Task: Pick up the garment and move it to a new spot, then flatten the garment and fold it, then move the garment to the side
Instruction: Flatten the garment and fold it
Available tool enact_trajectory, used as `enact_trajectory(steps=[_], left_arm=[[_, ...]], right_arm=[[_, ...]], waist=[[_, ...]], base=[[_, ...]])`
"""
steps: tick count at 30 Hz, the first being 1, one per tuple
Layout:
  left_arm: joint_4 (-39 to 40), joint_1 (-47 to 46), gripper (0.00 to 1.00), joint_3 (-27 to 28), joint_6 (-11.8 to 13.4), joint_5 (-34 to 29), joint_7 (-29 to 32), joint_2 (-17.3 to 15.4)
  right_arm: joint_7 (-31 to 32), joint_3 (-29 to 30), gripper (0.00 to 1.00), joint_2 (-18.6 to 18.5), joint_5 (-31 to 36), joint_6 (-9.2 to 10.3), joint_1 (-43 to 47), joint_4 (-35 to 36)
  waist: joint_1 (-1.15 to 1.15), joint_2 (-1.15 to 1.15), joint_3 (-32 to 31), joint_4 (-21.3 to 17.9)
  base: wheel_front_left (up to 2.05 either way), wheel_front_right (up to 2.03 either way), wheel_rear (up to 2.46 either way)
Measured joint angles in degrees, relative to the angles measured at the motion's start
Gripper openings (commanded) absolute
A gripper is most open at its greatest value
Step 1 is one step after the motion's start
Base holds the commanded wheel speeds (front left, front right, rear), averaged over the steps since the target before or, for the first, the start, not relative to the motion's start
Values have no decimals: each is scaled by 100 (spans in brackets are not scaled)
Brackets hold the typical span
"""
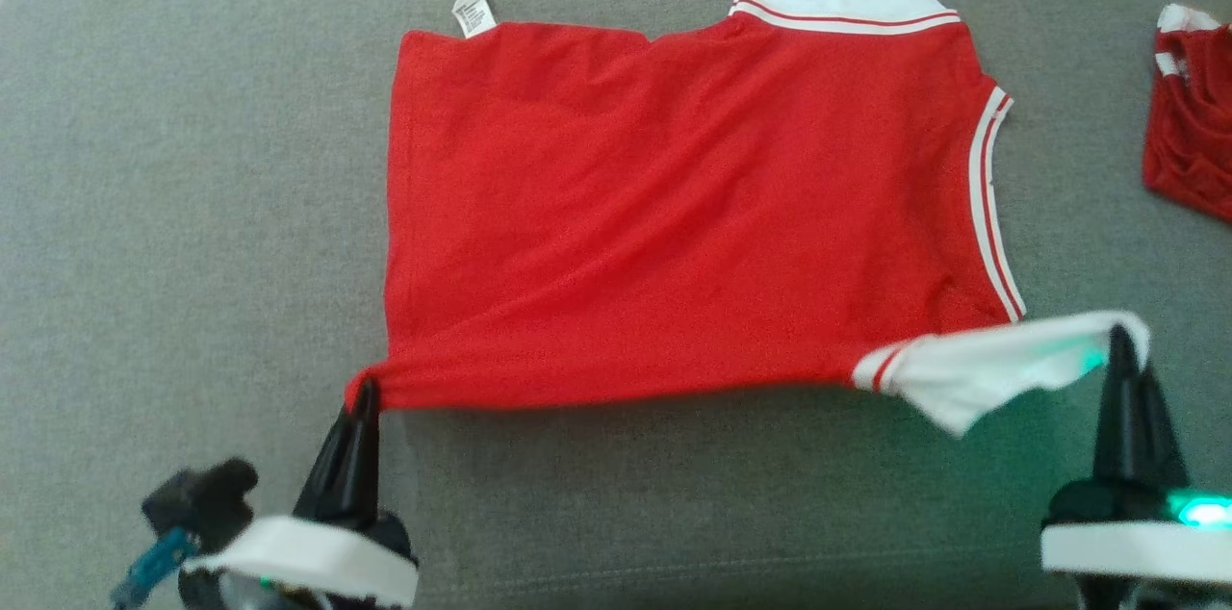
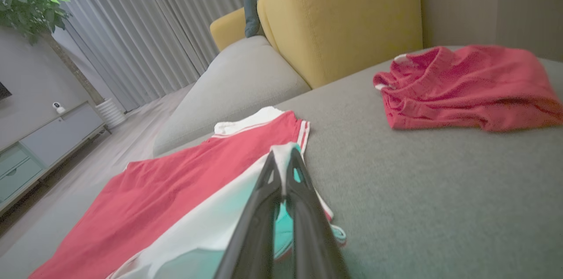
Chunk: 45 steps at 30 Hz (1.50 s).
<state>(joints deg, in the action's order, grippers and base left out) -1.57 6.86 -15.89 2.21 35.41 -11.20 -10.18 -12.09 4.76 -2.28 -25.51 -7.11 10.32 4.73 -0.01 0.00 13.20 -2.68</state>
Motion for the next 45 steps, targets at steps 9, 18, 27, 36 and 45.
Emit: enact_trajectory(steps=[9,18,27,36,45], left_arm=[[-925,-1313,0,-1,-225,107,1,200],[-2488,-2653,0,-70,-383,70,60,314],[-3121,-3182,100,-218,-582,-77,-185,448],[-2399,-2642,100,-226,-675,-94,-247,434],[-1522,-1404,100,-250,-242,81,889,-90]], right_arm=[[59,89,0,-2,286,0,-991,-561],[131,127,0,-13,636,0,-2594,-2426],[-11,189,100,-25,845,0,-3591,-3671],[-176,600,100,-31,1074,0,-3569,-3329],[37,686,100,-27,1080,0,-2296,-1917]], waist=[[0,0,120,2],[1,0,433,7],[1,0,482,43],[1,0,192,141],[0,0,-155,236]], base=[[0,0,0],[0,0,0],[0,0,0],[0,0,0],[0,0,0]])
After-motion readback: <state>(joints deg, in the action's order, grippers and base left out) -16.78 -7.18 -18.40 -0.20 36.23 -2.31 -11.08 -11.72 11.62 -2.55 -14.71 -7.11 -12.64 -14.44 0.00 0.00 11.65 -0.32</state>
